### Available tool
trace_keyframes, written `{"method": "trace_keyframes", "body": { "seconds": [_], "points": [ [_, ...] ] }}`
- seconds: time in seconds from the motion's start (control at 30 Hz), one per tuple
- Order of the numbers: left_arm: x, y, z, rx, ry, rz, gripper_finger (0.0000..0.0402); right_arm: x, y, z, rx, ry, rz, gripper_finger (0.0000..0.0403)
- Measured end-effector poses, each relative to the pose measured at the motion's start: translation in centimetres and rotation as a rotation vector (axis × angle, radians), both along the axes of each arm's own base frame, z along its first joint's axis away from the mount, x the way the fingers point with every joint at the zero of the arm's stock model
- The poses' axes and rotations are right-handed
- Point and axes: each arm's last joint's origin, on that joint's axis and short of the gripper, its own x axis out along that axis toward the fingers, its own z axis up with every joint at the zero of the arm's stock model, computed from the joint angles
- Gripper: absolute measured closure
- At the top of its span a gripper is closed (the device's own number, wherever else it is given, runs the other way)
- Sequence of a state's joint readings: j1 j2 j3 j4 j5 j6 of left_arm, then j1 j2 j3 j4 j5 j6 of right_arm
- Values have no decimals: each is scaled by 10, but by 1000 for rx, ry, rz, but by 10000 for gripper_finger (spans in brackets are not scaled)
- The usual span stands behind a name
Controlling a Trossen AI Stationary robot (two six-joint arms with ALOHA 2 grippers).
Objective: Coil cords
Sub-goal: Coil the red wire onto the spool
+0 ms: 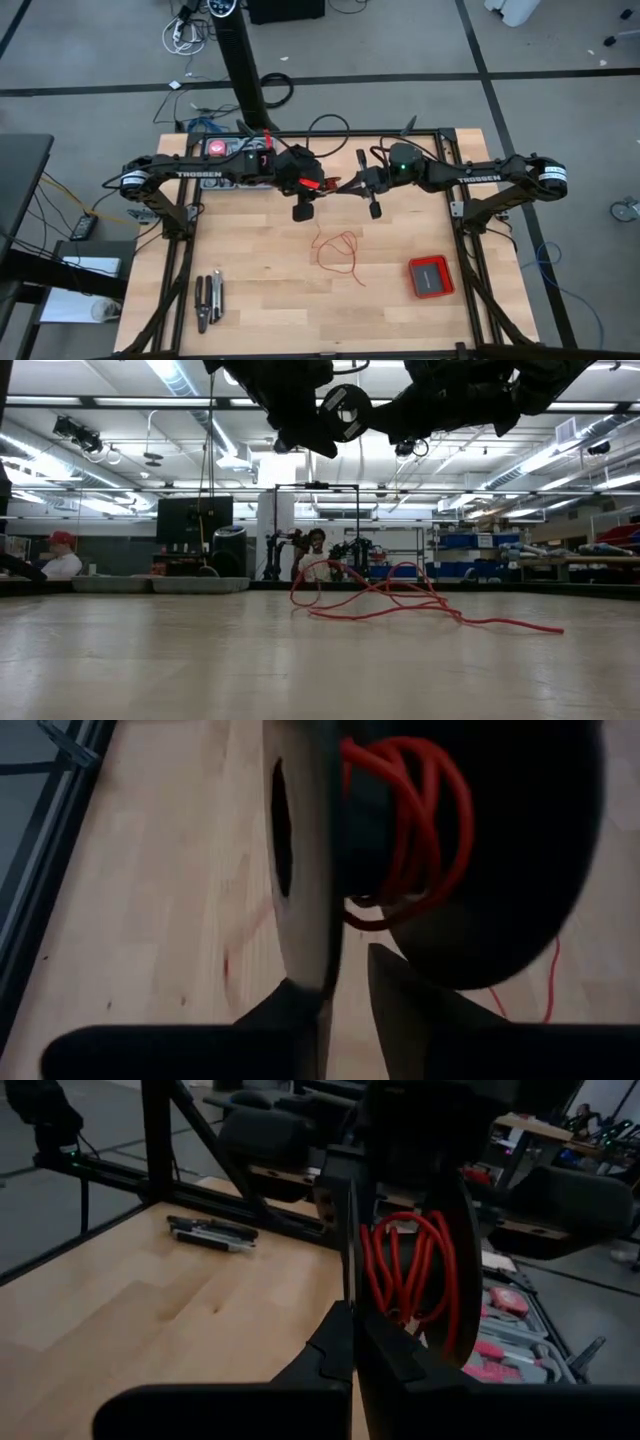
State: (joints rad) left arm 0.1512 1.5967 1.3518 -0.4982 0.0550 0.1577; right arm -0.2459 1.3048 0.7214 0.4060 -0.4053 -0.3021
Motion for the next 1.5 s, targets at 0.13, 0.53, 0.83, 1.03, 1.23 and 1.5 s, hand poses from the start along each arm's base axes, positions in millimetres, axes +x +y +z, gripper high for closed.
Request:
{"method": "trace_keyframes", "body": {
  "seconds": [0.13,0.53,0.83,1.03,1.23,1.5],
  "points": [
    [-5,-1,1,8,35,-9,316,-3,1,1,1,20,6,403],
    [-18,0,13,86,40,37,314,-8,3,1,10,60,10,403],
    [-13,-2,20,120,-34,49,314,-9,7,-6,-8,102,-37,403],
    [-12,-4,20,121,-38,44,314,-21,8,-10,-27,74,-83,403],
    [-9,-4,24,125,-88,43,314,-30,9,-14,-36,54,-120,403],
    [1,-9,26,153,-233,-44,314,-41,12,-18,-19,80,49,403]
  ]
}}
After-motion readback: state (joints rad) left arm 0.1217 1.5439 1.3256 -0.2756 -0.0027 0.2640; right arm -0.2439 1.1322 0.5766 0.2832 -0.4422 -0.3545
